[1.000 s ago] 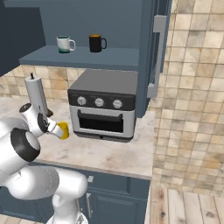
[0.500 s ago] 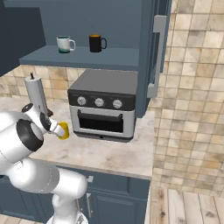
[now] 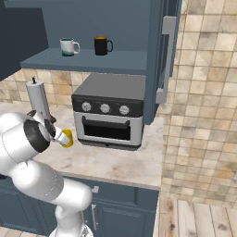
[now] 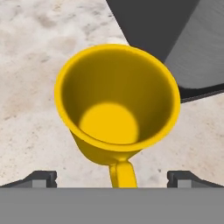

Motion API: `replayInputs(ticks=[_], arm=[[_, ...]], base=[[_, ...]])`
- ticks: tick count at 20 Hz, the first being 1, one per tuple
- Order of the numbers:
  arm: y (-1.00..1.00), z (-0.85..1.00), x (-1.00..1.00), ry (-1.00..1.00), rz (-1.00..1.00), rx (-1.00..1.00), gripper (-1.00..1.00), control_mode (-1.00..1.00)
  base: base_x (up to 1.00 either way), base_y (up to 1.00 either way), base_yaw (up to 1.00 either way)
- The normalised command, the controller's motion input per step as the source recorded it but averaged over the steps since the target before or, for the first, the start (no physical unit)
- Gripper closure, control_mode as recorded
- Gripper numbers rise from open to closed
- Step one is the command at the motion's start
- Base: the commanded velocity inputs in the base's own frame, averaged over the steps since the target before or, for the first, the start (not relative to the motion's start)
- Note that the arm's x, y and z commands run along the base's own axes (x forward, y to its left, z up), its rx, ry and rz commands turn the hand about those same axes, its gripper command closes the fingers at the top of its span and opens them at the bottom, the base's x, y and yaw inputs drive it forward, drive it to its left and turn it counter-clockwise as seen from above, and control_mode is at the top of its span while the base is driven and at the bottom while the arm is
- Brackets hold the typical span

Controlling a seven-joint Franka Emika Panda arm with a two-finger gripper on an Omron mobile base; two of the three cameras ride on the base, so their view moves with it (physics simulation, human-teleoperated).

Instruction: Pick the mug on the counter and place it in the cabinet with the handle facing the right, like the mugs already inside.

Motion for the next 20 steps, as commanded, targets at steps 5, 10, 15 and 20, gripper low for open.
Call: replayInputs(ticks=[5,10,15,20], arm=[[0.06,-0.05,0.09,0.0,-0.01,0.0,1.0,-1.0],[0.0,-0.02,0.01,0.0,-0.01,0.0,1.0,-1.0],[0.0,0.0,0.0,0.0,0.0,0.0,1.0,-1.0],[0.0,0.05,-0.08,-0.04,0.0,0.0,1.0,-1.0]], base=[[0.0,0.0,0.0],[0.0,0.0,0.0],[0.0,0.0,0.0],[0.0,0.0,0.0]])
